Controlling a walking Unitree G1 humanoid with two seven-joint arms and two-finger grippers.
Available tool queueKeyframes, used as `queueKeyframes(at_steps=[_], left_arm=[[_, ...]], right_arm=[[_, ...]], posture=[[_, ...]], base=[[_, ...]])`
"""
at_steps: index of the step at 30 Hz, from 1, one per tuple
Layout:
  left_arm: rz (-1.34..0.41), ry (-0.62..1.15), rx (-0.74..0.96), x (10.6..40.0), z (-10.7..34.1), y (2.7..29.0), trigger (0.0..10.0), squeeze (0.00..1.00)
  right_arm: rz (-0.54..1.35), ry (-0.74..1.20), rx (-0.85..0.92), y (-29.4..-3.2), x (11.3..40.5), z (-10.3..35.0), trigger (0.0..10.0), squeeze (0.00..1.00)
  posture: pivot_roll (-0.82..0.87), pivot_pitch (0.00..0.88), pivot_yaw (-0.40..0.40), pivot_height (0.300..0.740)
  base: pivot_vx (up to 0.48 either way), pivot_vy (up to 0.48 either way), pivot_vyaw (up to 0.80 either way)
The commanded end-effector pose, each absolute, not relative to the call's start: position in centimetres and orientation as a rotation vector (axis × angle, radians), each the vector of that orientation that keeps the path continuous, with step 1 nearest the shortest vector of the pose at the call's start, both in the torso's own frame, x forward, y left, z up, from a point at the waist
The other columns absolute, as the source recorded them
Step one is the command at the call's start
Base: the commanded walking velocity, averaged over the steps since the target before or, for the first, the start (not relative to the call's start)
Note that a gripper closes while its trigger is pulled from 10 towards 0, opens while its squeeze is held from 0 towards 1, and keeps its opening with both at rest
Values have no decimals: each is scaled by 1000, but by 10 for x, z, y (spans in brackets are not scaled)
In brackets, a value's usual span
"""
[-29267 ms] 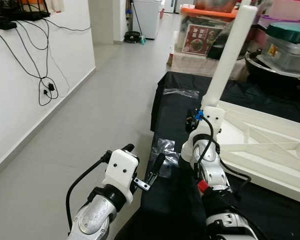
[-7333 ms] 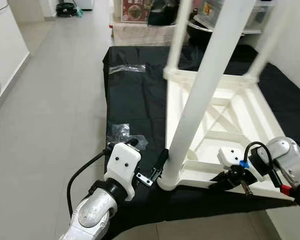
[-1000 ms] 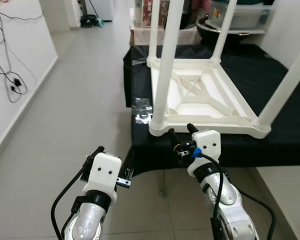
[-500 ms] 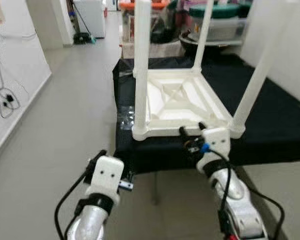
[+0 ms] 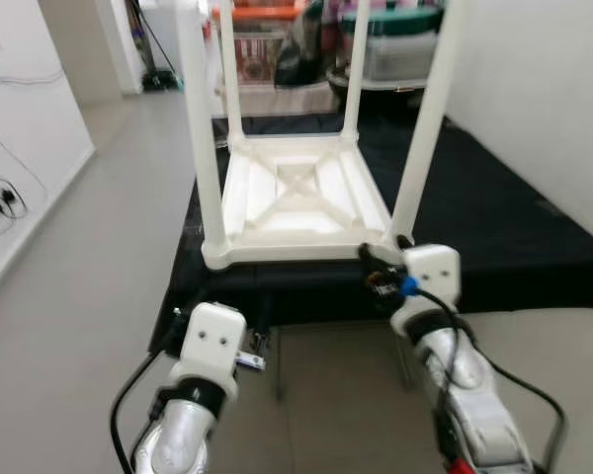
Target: Building children table
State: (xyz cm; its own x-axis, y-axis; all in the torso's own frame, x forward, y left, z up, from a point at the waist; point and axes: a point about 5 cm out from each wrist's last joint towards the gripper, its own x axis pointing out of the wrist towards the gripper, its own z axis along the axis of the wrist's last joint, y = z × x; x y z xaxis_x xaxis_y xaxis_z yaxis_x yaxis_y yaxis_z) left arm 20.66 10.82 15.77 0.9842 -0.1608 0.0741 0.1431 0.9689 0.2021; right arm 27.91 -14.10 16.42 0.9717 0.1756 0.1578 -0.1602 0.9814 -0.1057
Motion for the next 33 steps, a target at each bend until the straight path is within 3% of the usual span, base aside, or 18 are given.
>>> queueKeyframes(at_steps=[1,12,25,28,29,30,33], left_arm=[[-139,-71,215,207,154,113,10000,0],[-94,-70,192,209,156,121,10000,0],[-106,-70,182,211,157,119,10000,0],[-110,-67,182,211,156,118,10000,0],[-111,-65,181,210,156,118,10000,0],[-110,-65,179,210,156,118,10000,0],[-113,-67,178,210,156,117,10000,0]], right_arm=[[188,-169,-85,-136,280,164,10000,0],[195,-176,-78,-135,283,165,10000,0],[147,-181,-72,-142,285,167,10000,0],[146,-200,21,-144,289,175,10000,0],[173,-223,50,-143,291,183,10000,94],[193,-238,79,-141,294,189,10000,984],[232,-275,106,-139,299,203,10000,1000]], posture=[[81,24,-39,740],[84,33,-39,740],[84,39,-41,740],[83,40,-40,740],[80,41,-37,740],[79,43,-36,740],[80,43,-35,740]], base=[[330,-345,0],[364,-78,0],[0,0,0],[0,0,0],[0,0,0],[0,0,0],[0,0,0]])
